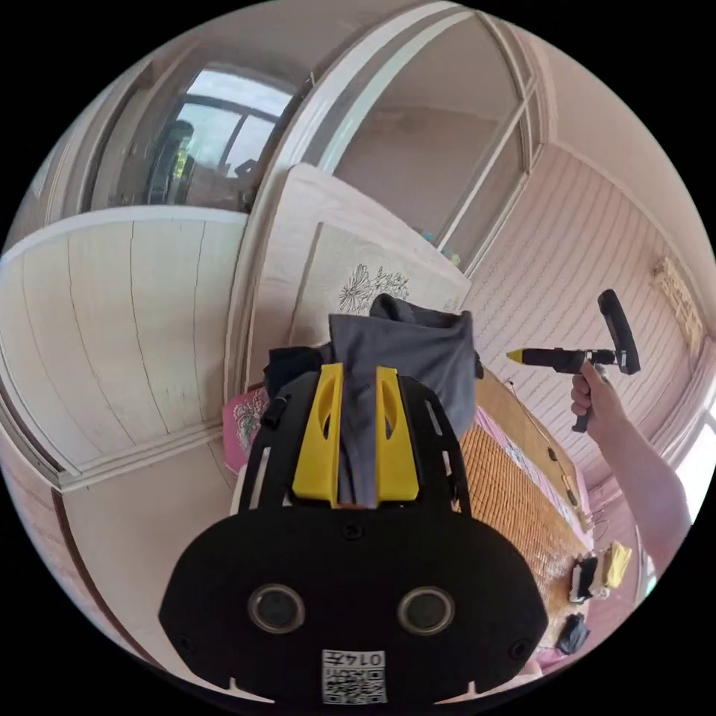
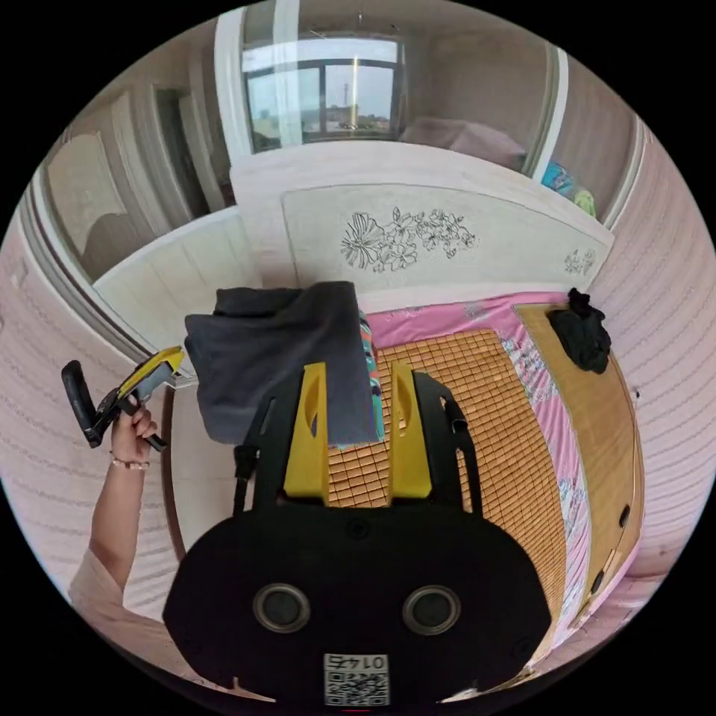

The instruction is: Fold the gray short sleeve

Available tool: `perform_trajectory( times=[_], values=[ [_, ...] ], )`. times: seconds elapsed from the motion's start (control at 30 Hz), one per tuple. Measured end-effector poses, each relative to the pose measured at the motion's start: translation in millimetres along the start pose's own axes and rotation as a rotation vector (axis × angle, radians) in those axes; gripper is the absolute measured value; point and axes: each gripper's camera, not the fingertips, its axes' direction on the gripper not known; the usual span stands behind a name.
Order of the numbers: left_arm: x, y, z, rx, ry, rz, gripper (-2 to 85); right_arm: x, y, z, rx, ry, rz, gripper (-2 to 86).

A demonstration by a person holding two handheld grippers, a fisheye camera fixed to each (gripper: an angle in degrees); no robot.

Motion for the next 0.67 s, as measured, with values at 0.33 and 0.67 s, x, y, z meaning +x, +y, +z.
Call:
perform_trajectory(
  times=[0.33,0.67],
  values=[
    [35.9,170.5,-38.1,-0.115,0.068,0.159,5.8,26.1,305.1,66.9,-0.169,-0.12,-0.005,10.3],
    [312.0,325.9,-77.0,-0.195,0.341,0.876,4.1,33.1,742.1,-105.5,-0.114,0.253,0.655,2.3]
  ],
)
